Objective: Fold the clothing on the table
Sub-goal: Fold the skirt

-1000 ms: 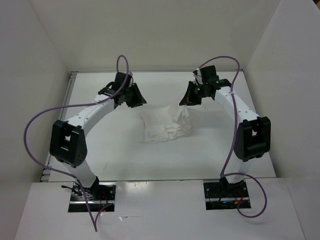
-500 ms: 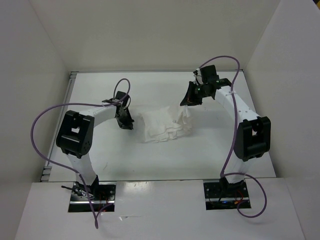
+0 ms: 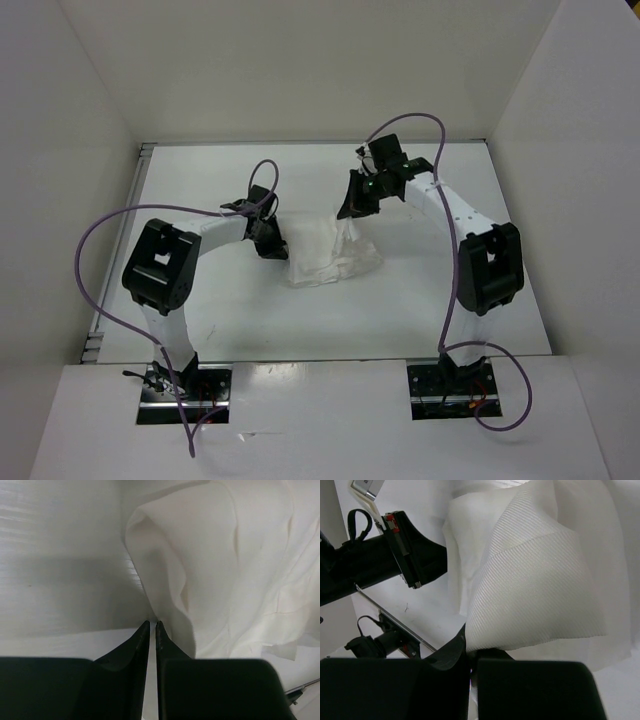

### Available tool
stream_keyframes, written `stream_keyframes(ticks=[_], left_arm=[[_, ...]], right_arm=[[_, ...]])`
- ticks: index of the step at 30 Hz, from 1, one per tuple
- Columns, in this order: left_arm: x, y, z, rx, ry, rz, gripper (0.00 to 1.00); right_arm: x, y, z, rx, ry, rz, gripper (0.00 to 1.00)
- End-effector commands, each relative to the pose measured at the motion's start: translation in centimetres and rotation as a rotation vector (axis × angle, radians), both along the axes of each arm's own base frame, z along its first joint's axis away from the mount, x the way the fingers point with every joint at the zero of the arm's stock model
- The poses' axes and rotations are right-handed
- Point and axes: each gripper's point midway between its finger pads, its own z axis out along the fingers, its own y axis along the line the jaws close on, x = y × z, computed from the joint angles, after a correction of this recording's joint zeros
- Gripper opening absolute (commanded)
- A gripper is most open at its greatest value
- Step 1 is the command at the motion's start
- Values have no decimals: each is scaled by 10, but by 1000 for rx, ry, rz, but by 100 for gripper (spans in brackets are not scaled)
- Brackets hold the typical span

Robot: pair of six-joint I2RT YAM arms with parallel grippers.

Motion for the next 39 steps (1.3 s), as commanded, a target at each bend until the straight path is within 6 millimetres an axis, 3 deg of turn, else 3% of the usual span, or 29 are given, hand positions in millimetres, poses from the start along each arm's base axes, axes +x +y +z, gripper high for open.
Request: stream_keyframes(ticks=[1,5,15,24,38,39], left_arm=[[13,-15,13,-50,-32,-11,15],[19,-17,23,-58,-53,-11,15],[14,-13,23,-47,-48,-7,15],[14,-14,27,-51,-56,-7,15],[12,-11,23,-40,-51,-2,15],[12,-11,23,-40,-51,-2,15]], right_arm=[[11,25,14,45,-60,26,0],[12,40,-3,64,-28,53,0],[8,84,-5,127,-9,130,0],[-5,106,-22,150,44,180,0],[-14,125,-48,171,113,213,0],[-14,126,-54,168,130,205,5]])
